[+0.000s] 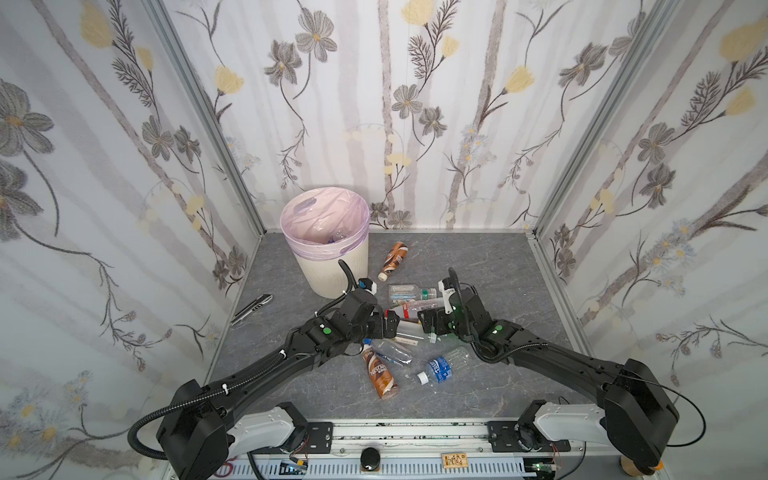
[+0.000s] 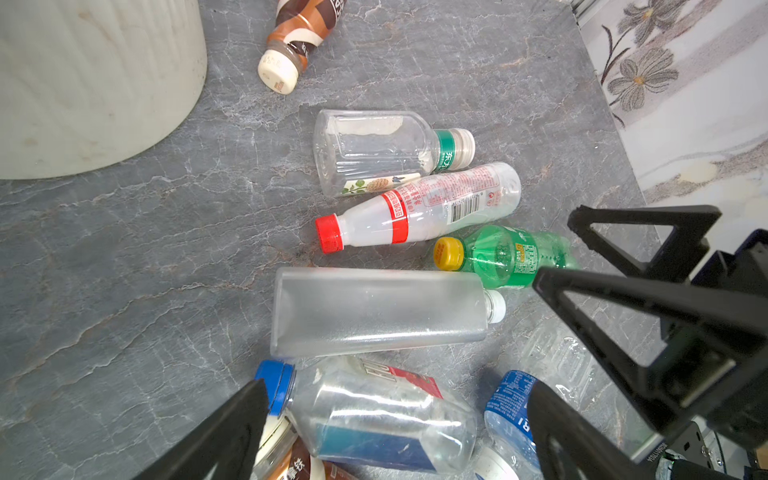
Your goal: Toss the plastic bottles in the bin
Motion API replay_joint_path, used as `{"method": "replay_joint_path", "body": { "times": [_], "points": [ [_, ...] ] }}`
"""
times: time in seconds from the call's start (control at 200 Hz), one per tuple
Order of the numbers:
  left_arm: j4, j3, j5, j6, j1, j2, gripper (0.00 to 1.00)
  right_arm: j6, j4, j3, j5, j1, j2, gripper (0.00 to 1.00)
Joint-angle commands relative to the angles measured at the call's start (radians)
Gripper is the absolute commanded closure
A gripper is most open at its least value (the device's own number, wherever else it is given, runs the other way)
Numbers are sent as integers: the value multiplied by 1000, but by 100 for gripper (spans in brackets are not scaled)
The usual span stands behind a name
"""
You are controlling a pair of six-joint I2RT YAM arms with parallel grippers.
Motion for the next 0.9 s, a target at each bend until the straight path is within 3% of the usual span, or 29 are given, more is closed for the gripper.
{"method": "replay_joint_path", "body": {
  "times": [0.0,0.135,0.405,0.894],
  "points": [
    [12,-16,-6,-34,3,5,0,-37,-19,14,68,51,27,0],
    [13,-51,-8,-77,21,-9,0,-55,-56,57,135,131,76,0],
    [26,-116,42,-115,119,-94,0,-50,-74,77,203,194,141,0],
    [40,-127,73,-112,155,-88,0,-35,-109,126,259,220,273,0]
  ]
}}
